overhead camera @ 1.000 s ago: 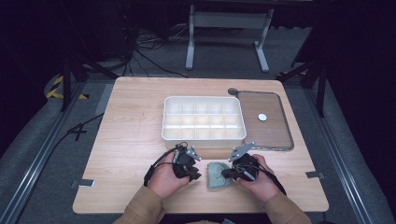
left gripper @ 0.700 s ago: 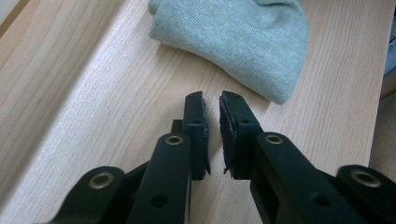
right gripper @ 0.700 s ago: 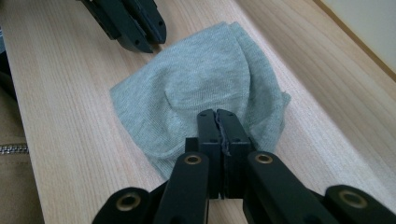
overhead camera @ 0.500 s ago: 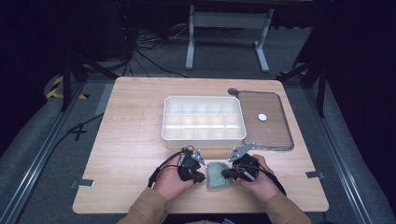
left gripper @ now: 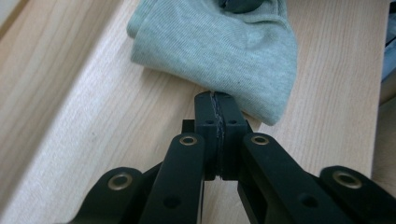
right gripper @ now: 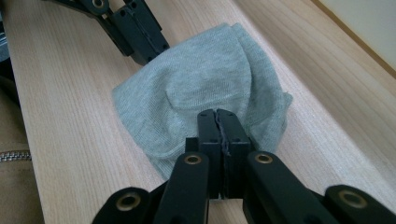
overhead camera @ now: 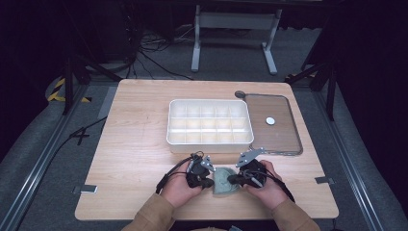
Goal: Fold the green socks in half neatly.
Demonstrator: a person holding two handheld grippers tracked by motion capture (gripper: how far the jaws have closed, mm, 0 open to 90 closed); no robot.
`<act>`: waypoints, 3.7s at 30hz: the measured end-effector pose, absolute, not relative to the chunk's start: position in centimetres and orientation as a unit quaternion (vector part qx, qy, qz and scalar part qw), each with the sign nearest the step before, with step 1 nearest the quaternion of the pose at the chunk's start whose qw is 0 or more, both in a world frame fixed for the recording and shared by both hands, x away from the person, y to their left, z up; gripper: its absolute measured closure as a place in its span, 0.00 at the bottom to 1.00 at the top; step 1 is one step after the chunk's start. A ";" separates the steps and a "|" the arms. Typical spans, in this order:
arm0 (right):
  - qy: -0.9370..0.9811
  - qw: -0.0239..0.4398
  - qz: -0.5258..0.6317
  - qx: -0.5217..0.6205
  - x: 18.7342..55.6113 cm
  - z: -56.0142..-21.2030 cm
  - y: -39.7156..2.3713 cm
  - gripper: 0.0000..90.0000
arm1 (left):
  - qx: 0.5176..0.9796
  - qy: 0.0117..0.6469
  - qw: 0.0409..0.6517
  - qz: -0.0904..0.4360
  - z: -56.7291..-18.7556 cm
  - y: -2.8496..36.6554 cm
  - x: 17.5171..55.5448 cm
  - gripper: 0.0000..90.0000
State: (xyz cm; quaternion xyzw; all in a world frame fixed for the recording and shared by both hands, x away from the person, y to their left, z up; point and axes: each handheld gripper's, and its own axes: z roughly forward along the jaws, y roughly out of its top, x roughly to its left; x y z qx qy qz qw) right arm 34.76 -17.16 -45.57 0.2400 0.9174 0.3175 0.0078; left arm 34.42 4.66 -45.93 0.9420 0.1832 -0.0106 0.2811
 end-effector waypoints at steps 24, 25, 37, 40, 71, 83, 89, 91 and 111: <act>0.915 0.001 0.330 0.232 34.3 -45.8 -16.2 0.99 | 0.933 0.129 0.332 0.050 -44.6 3.5 33.4 0.86; 0.915 0.000 0.330 0.232 34.3 -45.8 -16.2 0.99 | 0.931 0.130 0.336 0.054 -44.6 3.4 33.3 0.86; 0.913 -0.009 0.335 0.235 34.4 -45.9 -16.5 0.99 | 0.932 0.129 0.335 0.054 -44.6 3.4 33.5 0.76; 0.916 0.000 0.321 0.239 34.3 -45.1 -16.8 0.94 | 0.932 0.135 0.332 0.055 -44.7 3.3 33.5 0.76; 0.907 -0.011 0.319 0.274 33.8 -45.8 -19.8 0.98 | 0.929 0.109 0.352 0.040 -44.7 1.7 33.3 0.64; 0.908 -0.027 0.321 0.268 33.4 -46.2 -19.1 0.98 | 0.931 0.109 0.347 0.043 -45.1 1.0 33.3 0.50; 0.909 -0.029 0.320 0.265 33.2 -46.2 -18.8 0.98 | 0.931 0.109 0.345 0.053 -45.0 1.0 33.1 0.48; 0.910 -0.031 0.320 0.262 33.2 -46.2 -18.7 0.98 | 0.932 0.107 0.343 0.051 -45.2 0.9 33.2 0.47; 0.881 -0.016 0.347 0.320 34.2 -44.1 -20.9 0.75 | 0.928 0.145 0.340 0.053 -45.7 0.9 32.9 0.45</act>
